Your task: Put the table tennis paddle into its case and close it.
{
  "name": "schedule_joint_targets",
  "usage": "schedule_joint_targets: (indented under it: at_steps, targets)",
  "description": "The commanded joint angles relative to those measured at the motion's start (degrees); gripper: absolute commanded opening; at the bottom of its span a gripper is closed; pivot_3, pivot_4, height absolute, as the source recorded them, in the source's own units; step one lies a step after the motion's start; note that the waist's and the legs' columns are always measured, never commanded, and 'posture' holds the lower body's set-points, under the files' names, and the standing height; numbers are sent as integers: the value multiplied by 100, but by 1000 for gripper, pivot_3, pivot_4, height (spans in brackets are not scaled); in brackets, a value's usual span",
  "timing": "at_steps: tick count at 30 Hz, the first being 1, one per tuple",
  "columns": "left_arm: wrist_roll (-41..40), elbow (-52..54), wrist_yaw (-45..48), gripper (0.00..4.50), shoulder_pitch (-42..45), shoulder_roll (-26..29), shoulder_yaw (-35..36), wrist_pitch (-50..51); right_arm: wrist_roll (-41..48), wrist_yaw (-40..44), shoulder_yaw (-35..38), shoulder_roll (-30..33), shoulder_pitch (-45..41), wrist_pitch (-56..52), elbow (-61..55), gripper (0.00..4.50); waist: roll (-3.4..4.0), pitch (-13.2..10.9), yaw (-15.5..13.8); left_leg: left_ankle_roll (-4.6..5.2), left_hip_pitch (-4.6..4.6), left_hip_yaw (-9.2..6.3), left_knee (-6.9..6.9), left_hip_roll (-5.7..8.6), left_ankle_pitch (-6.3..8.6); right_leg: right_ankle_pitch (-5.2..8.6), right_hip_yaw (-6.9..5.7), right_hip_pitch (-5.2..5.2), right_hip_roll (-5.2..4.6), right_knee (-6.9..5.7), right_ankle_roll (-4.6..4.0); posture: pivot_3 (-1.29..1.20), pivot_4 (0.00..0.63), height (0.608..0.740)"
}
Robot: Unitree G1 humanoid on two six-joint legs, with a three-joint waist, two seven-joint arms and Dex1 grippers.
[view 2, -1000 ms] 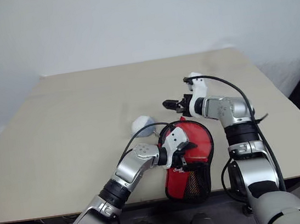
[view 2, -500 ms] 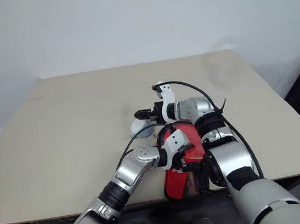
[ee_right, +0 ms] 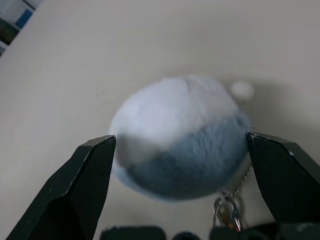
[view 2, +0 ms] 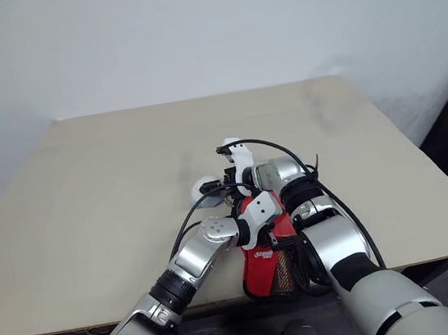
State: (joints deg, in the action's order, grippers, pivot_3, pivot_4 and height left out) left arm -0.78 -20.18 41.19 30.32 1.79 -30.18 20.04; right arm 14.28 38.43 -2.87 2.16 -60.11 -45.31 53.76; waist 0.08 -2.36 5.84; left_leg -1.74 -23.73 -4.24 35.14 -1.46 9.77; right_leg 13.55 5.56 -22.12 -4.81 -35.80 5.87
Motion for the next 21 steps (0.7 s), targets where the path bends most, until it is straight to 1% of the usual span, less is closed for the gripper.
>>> schedule_joint_targets:
  at_steps: [1,3,4,7,9,12,17,18,21]
  targets:
    - [345,-589,-203,3976,-115,155,-38,189,-113,63,-100,-184,-111,45,-32,4500,0,0,0,0,1,0,0,0,0,0,0,0,0,-1,0,0,0,740]
    - [344,-582,-221,3976,-114,155,-16,186,-176,172,-162,-231,-69,158,-89,4500,-1,1,0,0,1,0,0,0,0,0,0,0,0,-1,0,0,0,740]
    - [344,-574,-232,4016,-118,157,-6,188,-181,184,-147,-249,-56,192,-122,4316,-1,1,0,0,1,0,0,0,0,0,0,0,0,-1,1,0,0,740]
    - [338,-563,-259,4034,-131,167,16,204,-219,39,-27,-300,-59,337,-106,3582,-1,1,1,0,2,-1,-1,0,0,-1,0,0,0,-1,1,0,0,740]
    - [334,-561,-276,4034,-141,177,31,222,-244,-23,27,-329,-59,424,-58,2824,-1,1,2,0,2,-1,-1,0,0,-1,0,0,0,-2,1,0,0,740]
    - [346,-571,-295,4034,-142,215,55,249,-259,-468,273,-380,-102,676,176,1758,-7,5,3,0,5,-2,-3,0,0,-1,0,0,1,-2,1,0,0,740]
    - [359,-572,-322,4034,-151,226,64,282,-241,-749,537,-396,-158,828,329,142,-12,10,7,0,13,-3,-7,0,0,-1,0,4,2,-1,0,0,0,740]
    - [362,-585,-334,4034,-148,221,64,311,-206,-908,662,-398,-172,925,367,10,-13,10,8,0,13,-3,-7,0,0,0,0,4,2,-1,-1,0,0,740]
    - [361,-603,-348,4034,-147,210,64,345,-160,-1457,991,-392,-216,1249,525,10,-15,12,12,0,14,-4,-8,0,0,1,-1,5,2,-1,-4,0,0,740]
